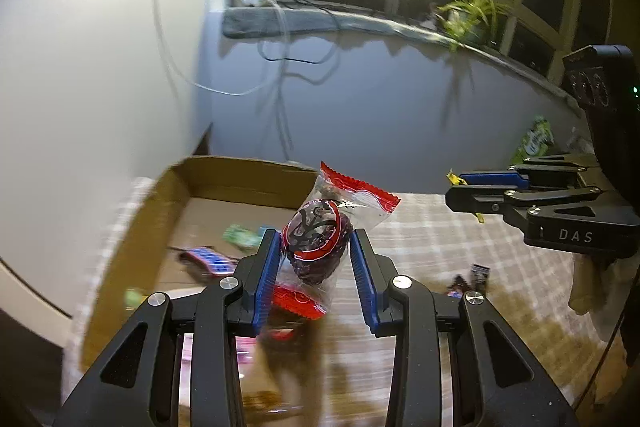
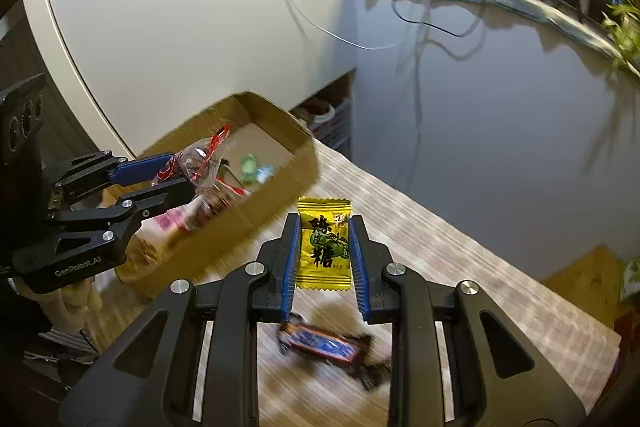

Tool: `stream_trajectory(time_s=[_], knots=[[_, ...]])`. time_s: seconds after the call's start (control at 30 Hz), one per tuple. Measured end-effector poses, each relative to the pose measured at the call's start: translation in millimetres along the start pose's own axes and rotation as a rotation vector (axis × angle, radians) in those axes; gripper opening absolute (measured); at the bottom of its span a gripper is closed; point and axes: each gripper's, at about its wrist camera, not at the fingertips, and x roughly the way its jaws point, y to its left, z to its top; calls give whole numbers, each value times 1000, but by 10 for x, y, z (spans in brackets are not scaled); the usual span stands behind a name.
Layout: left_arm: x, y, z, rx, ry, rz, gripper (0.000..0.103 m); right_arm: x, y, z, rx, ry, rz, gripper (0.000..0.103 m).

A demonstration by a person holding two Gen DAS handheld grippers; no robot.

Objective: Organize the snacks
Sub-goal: 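Carry both candies over the box, then open both tools to drop the red bag and yellow packet into the box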

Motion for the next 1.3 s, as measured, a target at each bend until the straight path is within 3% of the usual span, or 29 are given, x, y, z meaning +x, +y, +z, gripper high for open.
stream_trajectory(time_s=[0.4, 0.77, 1.1, 1.17, 1.23, 1.3], knots=[[63, 727, 63, -85, 10, 84, 35, 554, 482, 471, -52, 25, 70, 25], [247, 892, 81, -96, 46, 95, 35, 1051, 560, 570, -57, 92, 91, 25], [328, 908, 114, -99, 63, 102, 36, 1179, 484, 577, -41, 115, 97, 25], [327, 926, 110, -108, 67, 109, 36, 1189, 473, 578, -37, 118, 94, 31], [334, 942, 112, -116, 76, 109, 40, 1181, 463, 579, -38, 110, 82, 56], [326, 946, 111, -118, 75, 111, 43, 1162, 456, 577, -39, 101, 77, 63]])
